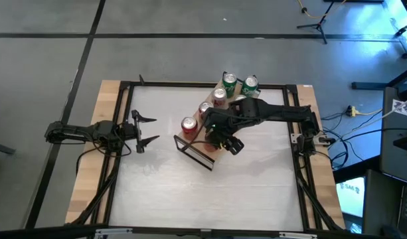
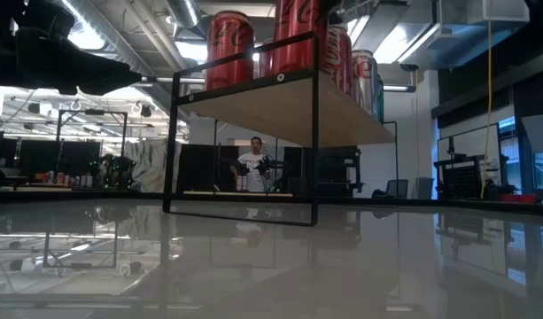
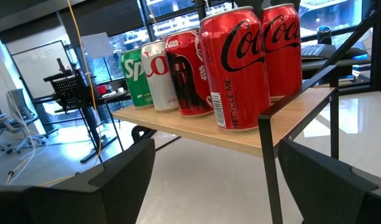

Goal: Place canned beverage on shelf
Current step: Put the red-black soda can on the shelf aligned with the other red-black soda can

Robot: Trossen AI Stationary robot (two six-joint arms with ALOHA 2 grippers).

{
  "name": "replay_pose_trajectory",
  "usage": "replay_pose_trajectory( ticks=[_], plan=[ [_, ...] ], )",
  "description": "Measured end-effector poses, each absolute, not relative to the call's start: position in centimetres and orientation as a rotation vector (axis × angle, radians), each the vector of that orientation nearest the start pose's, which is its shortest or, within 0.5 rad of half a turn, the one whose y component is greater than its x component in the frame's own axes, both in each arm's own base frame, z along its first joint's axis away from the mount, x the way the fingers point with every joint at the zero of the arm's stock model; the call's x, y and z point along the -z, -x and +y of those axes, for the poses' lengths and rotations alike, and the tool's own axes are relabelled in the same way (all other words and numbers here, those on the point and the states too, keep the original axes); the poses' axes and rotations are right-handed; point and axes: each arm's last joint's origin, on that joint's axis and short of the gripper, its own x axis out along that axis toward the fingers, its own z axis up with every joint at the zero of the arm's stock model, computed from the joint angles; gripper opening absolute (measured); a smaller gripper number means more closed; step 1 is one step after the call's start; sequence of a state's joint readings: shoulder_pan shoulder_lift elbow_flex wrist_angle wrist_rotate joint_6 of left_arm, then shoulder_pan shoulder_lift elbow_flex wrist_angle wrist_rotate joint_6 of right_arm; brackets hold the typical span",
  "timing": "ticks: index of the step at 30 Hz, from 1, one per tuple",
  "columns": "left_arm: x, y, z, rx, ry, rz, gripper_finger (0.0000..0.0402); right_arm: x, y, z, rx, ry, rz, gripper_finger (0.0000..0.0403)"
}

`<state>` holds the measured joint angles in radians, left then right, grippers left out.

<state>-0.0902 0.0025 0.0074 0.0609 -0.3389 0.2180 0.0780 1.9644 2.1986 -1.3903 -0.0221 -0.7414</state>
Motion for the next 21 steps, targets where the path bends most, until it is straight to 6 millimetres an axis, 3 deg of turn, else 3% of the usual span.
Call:
replay_pose_trajectory(
  ticks=[21],
  plan=[
    [-17.16,-9.6,0.1,-0.255,-0.203,-0.037,0.033,-37.25,-38.36,3.03,-0.507,0.692,1.082,0.031]
  ],
)
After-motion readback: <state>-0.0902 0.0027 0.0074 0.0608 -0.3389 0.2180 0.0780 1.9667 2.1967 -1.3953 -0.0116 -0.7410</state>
